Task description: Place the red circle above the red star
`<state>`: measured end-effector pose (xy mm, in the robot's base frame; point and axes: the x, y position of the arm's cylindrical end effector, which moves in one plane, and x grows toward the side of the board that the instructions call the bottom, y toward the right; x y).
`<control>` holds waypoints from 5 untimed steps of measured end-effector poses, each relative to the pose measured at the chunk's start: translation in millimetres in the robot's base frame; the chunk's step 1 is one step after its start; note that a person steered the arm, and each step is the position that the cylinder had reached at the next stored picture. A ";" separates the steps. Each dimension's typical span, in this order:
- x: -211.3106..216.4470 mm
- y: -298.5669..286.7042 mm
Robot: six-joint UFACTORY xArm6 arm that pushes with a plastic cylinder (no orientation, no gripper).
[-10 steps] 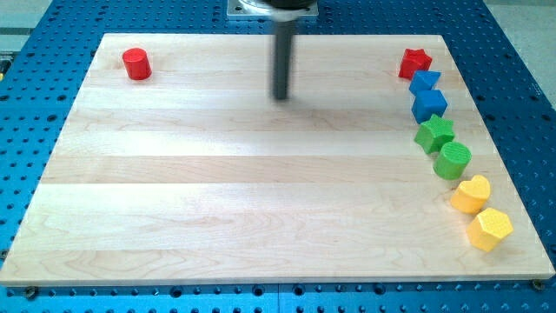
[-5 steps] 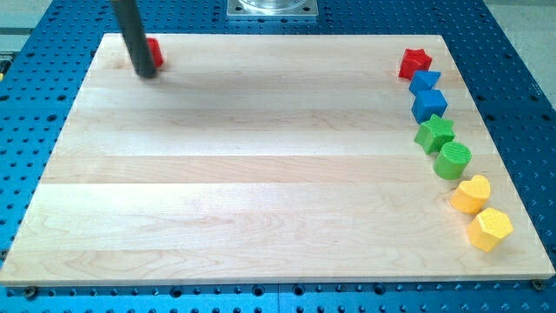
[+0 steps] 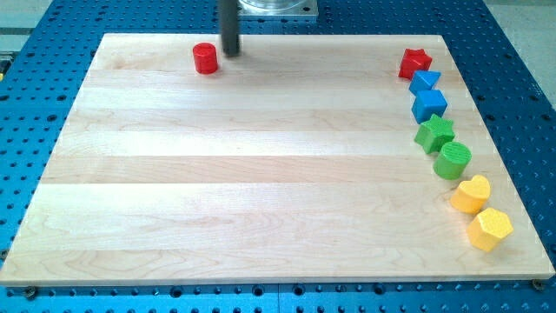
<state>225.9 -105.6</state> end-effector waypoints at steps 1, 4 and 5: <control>-7.7 -45.9; 22.5 74.8; 22.5 45.2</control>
<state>248.5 -60.4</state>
